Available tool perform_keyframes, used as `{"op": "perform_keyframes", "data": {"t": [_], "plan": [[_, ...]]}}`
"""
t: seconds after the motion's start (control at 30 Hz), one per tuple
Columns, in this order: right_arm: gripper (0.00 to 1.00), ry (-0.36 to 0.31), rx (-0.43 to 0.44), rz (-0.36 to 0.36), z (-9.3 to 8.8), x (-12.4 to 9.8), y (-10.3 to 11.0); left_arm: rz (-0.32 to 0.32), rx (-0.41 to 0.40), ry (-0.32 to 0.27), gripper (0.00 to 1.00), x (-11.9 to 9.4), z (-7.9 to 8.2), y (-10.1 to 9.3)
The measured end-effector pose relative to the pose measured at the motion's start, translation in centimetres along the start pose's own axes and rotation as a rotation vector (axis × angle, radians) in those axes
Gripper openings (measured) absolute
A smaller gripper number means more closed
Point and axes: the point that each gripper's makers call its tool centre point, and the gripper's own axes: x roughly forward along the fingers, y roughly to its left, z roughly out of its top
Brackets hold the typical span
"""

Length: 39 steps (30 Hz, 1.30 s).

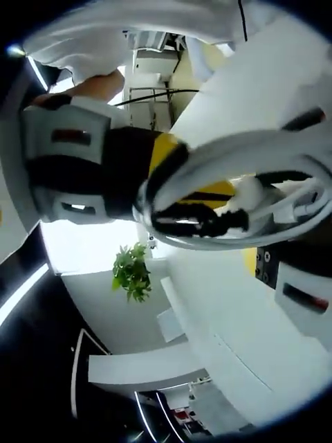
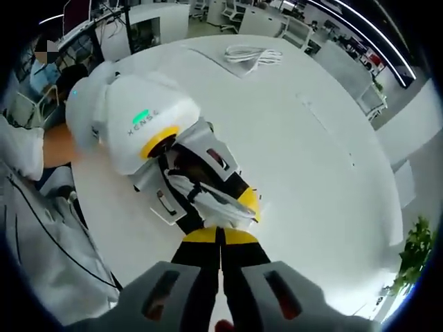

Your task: Straighten the power strip on the desk, plug the charger into it

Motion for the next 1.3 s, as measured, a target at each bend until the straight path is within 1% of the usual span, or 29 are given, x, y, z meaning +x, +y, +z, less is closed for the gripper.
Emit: {"op": "perform_keyframes", "data": {"t": [0.03,0.17,0.23,0.27,0.3,0.33,0.37,0.43,0.53,0.63,0.7,0.87,1.03,1.1,1.13,1.17,1.2,1.3], "plan": [[0.0,0.021,-0.014,-0.011,-0.3,-0.1,-0.1,0.002,0.0,-0.002,0.33,0.0,0.0,0.0],[0.0,0.014,-0.008,-0.007,-0.3,-0.1,-0.1,0.003,-0.001,0.0,0.33,0.0,0.0,0.0],[0.0,0.008,-0.002,-0.01,-0.1,-0.1,-0.4,0.005,-0.002,0.0,0.32,0.0,0.0,0.0],[0.0,0.019,-0.016,-0.047,-0.2,-0.2,-1.2,0.005,0.002,0.0,0.32,0.0,0.0,0.0],[0.0,0.011,-0.01,-0.038,0.0,-0.3,-1.1,0.005,0.0,0.0,0.32,0.0,0.0,0.0],[0.0,0.01,0.001,0.007,0.0,0.0,-0.3,0.004,-0.004,0.001,0.32,0.0,0.0,0.0],[0.0,0.01,0.0,-0.008,0.0,0.2,-0.4,-0.002,-0.002,0.011,0.33,0.0,-0.1,-0.1],[0.0,0.012,-0.01,-0.002,0.0,0.2,-0.3,0.002,0.001,0.011,0.33,0.0,-0.1,-0.1],[0.0,0.009,0.018,0.019,-0.1,-0.1,-0.4,0.01,0.018,0.02,0.33,0.0,-0.1,-0.1],[0.0,0.006,0.022,0.03,-0.1,-0.1,-0.3,0.011,0.03,0.033,0.33,0.1,0.0,-0.1],[0.0,0.001,0.027,0.038,-0.1,-0.1,-0.3,0.002,0.038,0.037,0.33,0.0,0.1,-0.1],[0.0,-0.003,0.022,0.045,0.0,0.0,-0.2,-0.027,0.019,0.045,0.33,-0.1,0.0,-0.1],[0.0,-0.004,0.022,0.052,-0.1,0.0,-0.3,-0.059,0.018,0.051,0.33,0.2,-0.1,-0.3],[0.0,-0.004,0.025,0.057,0.0,0.0,-0.3,-0.055,0.035,0.061,0.33,0.6,-0.4,-0.4],[0.0,-0.003,0.027,0.06,0.0,0.1,-0.3,-0.05,0.053,0.079,0.33,0.7,-0.8,-0.3],[0.0,-0.002,0.029,0.061,-0.1,0.0,-0.3,-0.043,0.082,0.048,0.33,1.0,-0.3,-0.1],[0.0,-0.001,0.032,0.061,-0.1,0.1,-0.3,-0.056,0.031,0.057,0.34,0.8,-0.6,-0.4],[0.0,-0.004,0.043,0.061,-0.1,0.1,-0.4,-0.051,0.03,0.058,0.34,0.8,-0.6,-0.3]]}}
